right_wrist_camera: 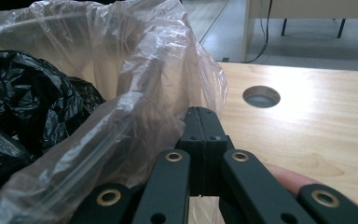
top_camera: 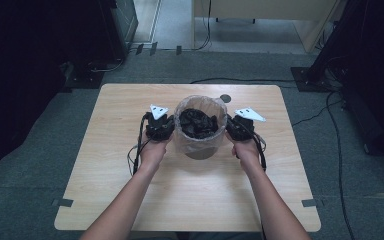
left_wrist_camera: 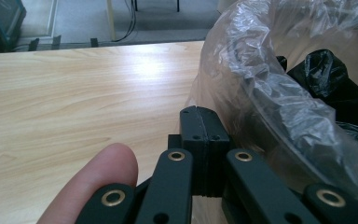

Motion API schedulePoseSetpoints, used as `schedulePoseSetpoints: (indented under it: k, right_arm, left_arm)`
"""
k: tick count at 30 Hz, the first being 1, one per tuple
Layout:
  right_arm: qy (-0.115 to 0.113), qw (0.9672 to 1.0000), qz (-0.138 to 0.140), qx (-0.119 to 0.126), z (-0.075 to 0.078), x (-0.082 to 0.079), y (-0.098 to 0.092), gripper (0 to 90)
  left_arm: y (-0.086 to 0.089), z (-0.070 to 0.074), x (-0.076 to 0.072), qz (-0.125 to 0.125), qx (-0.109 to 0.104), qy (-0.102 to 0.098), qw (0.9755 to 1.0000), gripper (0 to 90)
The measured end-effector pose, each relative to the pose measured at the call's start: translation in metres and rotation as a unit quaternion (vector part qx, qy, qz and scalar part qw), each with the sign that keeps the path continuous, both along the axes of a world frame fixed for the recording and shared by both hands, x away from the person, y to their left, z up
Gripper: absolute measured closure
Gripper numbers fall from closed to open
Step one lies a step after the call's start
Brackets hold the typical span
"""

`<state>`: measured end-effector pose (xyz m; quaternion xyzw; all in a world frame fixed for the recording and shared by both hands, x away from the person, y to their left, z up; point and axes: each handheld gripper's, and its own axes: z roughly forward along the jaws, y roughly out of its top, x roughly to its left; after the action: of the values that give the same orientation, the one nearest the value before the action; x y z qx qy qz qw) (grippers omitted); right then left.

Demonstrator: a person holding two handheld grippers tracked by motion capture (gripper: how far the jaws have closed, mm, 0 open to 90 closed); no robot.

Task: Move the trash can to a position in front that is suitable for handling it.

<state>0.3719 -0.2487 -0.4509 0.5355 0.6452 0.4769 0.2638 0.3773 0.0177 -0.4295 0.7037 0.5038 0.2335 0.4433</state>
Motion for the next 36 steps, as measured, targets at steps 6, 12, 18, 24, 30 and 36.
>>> schedulePoseSetpoints:
  k: [6, 12, 18, 24, 30, 36]
  right_arm:
    - [0.003, 0.9999, 0.011, -0.002, 0.001, -0.018, 0.011, 90.0]
    - [0.004, 0.9995, 0.029, -0.008, 0.002, -0.037, 0.023, 90.0]
    - [0.008, 0.9992, 0.038, -0.012, 0.003, -0.056, 0.032, 90.0]
    - [0.005, 0.998, 0.062, -0.012, 0.002, -0.076, 0.041, 90.0]
    - [-0.006, 0.9969, 0.072, -0.03, 0.004, -0.087, 0.043, 90.0]
    - [-0.011, 0.9979, 0.064, 0.0, 0.009, -0.092, 0.027, 82.0]
  left_arm:
    - [0.012, -0.002, -0.023, 0.002, 0.006, -0.018, 0.9998, 90.0]
    - [0.027, -0.004, -0.053, 0.007, 0.009, -0.034, 0.9994, 90.0]
    - [0.037, -0.006, -0.075, 0.007, 0.009, -0.043, 0.999, 90.0]
    - [0.047, -0.014, -0.095, 0.016, -0.008, -0.035, 0.9992, 90.0]
    - [0.055, -0.012, -0.109, 0.028, -0.008, -0.047, 0.9985, 79.5]
    - [0.077, -0.014, -0.119, 0.046, -0.024, -0.052, 0.9973, 58.1]
